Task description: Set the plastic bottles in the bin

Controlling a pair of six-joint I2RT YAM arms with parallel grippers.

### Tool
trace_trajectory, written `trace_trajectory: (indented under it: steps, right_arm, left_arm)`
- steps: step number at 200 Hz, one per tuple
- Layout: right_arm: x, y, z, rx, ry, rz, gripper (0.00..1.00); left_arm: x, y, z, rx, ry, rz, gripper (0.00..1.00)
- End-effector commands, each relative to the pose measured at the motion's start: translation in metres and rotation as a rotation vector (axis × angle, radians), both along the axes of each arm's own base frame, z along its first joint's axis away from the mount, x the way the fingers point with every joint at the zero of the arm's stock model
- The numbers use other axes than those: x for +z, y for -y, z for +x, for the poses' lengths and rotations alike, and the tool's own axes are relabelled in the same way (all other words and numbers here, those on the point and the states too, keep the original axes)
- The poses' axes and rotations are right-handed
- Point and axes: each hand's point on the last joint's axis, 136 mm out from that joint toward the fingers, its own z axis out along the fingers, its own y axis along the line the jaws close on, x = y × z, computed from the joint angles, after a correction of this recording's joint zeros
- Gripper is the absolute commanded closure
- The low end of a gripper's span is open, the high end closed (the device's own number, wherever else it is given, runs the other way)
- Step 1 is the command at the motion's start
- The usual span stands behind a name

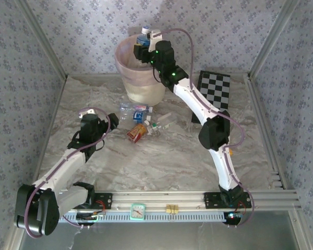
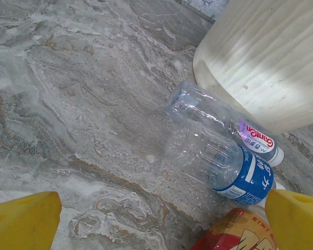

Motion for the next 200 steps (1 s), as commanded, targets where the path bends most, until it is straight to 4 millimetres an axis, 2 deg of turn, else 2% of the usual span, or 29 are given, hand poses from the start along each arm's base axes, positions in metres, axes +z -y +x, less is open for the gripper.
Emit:
trace_trajectory:
  steps: [1, 21, 52, 77, 119, 157, 182, 200]
  right_arm:
    - [-0.002, -0.001, 0.003, 0.04, -0.062, 0.07, 0.51]
    - [-0.012, 0.002, 0.01, 0.052, -0.11, 0.119, 0.47]
    - [-0.013, 0.015, 0.02, 0.028, -0.14, 0.184, 0.17]
    - [0.001, 0.03, 0.022, 0.006, -0.123, 0.202, 0.03]
    - [0.038, 0.057, 0.013, -0.044, -0.056, 0.163, 0.0]
    - [0.072, 0.074, -0.017, -0.063, 0.005, 0.099, 0.0]
    - [0.081, 0.083, -0.038, -0.062, 0.019, 0.07, 0.0]
    - [0.079, 0.09, -0.054, -0.06, 0.01, 0.055, 0.0]
  left_arm:
    - [-0.002, -0.003, -0.002, -0.001, 0.002, 0.015, 0.0]
    - [-0.003, -0.003, -0.002, -0.002, -0.002, 0.013, 0.0]
    - [-0.002, -0.002, -0.002, -0.004, -0.002, 0.008, 0.0]
    - [0.0, -0.002, -0.002, -0.003, 0.0, 0.007, 0.0]
    - [-0.002, -0.001, -0.002, -0.006, -0.005, 0.005, 0.0]
    - [-0.002, 0.003, 0.001, -0.017, -0.013, -0.013, 0.0]
    - [-0.001, 0.008, 0.003, -0.035, -0.018, -0.031, 0.0]
    - [0.002, 0.012, 0.004, -0.053, -0.017, -0.044, 0.0]
